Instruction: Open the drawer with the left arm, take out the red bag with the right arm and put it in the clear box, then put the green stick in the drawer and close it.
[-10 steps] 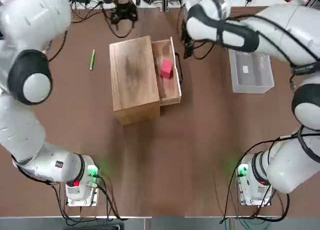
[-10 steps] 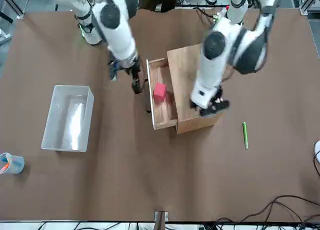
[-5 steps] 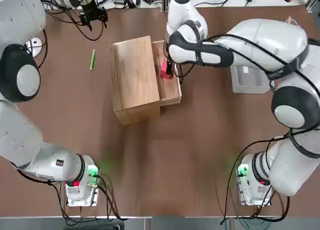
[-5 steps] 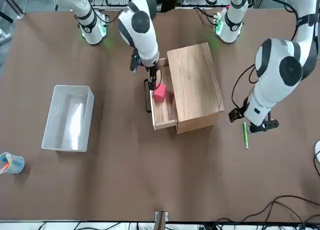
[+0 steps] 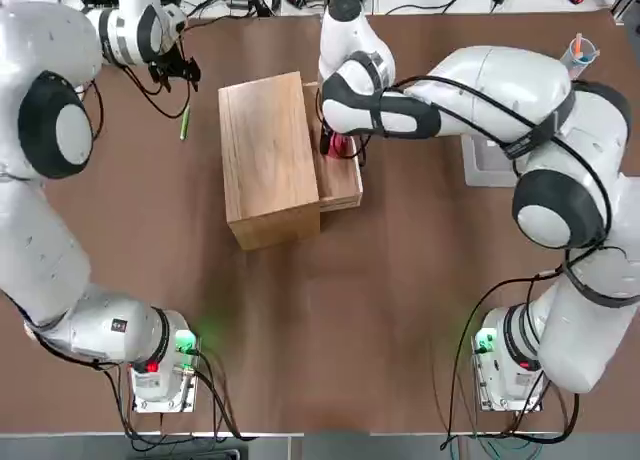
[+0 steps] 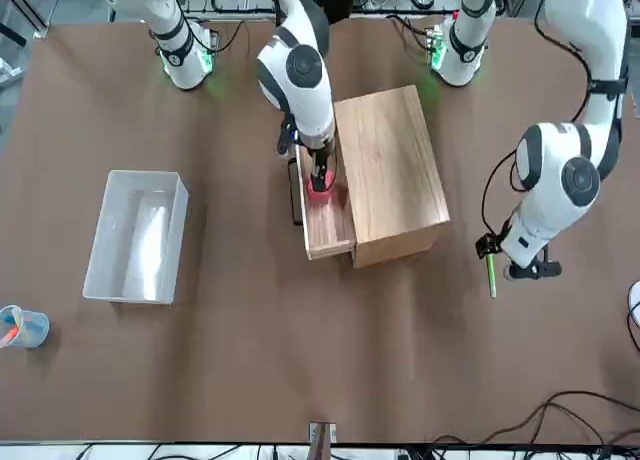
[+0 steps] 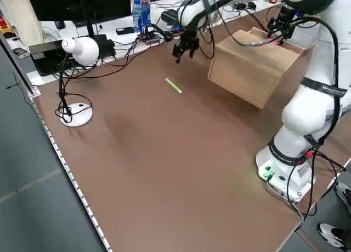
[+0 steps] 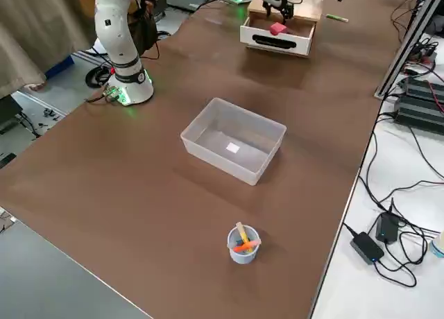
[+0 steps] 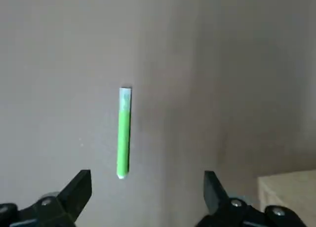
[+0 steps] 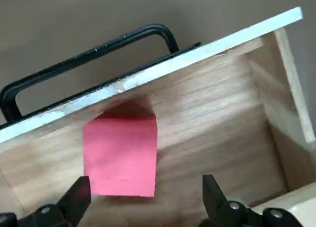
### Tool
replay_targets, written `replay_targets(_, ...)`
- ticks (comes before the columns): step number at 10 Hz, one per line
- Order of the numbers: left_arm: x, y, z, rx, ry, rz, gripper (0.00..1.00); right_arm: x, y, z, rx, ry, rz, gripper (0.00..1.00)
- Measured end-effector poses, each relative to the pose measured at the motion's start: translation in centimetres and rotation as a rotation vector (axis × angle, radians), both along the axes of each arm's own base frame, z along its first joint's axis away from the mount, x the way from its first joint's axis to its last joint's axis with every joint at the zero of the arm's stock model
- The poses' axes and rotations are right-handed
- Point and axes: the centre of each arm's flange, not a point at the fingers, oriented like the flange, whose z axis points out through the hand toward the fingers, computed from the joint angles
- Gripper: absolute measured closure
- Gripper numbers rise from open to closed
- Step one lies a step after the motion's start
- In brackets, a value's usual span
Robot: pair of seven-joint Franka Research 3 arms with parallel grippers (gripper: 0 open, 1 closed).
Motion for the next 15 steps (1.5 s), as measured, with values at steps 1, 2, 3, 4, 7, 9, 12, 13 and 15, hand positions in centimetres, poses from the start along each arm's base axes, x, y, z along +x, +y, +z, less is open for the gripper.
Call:
replay_targets(1,0.2,1.1,-2.0,0.011,0.017,0.003,0.01,0.2,-0.1,-0.5,-0.018,-0.014,0.011,0.0)
replay_targets(2,0.6,2.4,-3.6,0.013,0.028,0.003,0.01,0.4,-0.2,-0.6,-0.032,-0.03,0.017,0.0)
replay_targets(3,0.9,3.6,-4.7,-0.003,0.035,0.003,0.01,0.7,-0.4,-0.6,-0.037,-0.039,0.017,0.0)
replay_targets(4,1.2,4.3,-5.6,-0.024,0.035,0.017,0.04,0.9,-0.5,-0.6,-0.035,-0.045,0.016,0.0)
replay_targets(7,1.3,5.1,-8.9,-0.029,0.039,0.037,0.11,0.6,-0.1,-1.6,-0.039,-0.041,0.022,0.0)
replay_targets(9,1.0,5.2,-10.7,-0.025,0.061,0.038,0.2,0.3,0.5,-3.2,-0.042,-0.038,0.03,0.0)
replay_targets(12,0.7,5.2,-11.2,-0.024,0.069,0.039,0.33,0.4,0.5,-4.4,-0.052,-0.031,0.031,0.02)
replay_targets(13,0.6,5.2,-11.3,-0.024,0.07,0.039,0.48,0.5,0.4,-4.4,-0.058,-0.039,0.034,0.09)
replay_targets(15,0.7,4.9,-11.2,-0.028,0.068,0.036,0.79,1.1,0.2,-3.9,-0.069,-0.07,0.047,0.3)
